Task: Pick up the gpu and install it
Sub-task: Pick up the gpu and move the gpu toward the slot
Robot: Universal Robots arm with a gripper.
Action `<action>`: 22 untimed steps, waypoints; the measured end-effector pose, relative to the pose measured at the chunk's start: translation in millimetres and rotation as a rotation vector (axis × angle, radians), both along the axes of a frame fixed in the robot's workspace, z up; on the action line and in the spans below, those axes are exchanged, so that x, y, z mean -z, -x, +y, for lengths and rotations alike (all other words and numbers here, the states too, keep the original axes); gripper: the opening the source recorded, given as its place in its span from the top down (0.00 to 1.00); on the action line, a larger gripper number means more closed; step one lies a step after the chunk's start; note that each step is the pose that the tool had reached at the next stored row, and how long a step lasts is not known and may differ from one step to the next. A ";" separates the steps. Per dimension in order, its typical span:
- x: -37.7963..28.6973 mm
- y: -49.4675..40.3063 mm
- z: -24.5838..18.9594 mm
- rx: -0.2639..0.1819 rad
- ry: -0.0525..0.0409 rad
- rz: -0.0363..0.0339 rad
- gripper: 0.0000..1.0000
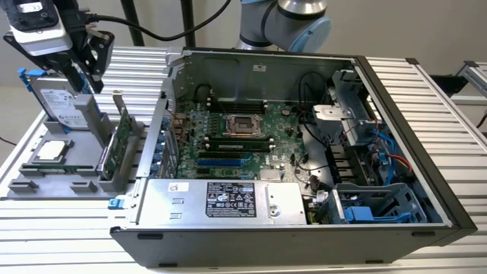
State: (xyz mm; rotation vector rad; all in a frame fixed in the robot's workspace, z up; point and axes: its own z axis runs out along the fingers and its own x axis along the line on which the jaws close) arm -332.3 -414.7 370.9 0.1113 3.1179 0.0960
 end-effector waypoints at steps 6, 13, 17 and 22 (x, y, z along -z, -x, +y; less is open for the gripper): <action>5.1 0.0 0.0 0.000 -0.0002 0.0000 0.00; 10.5 0.0 0.0 0.000 0.0000 0.0003 0.00; 13.5 0.0 0.0 0.000 -0.0001 0.0008 0.00; 17.9 0.0 0.0 0.000 -0.0001 0.0014 0.00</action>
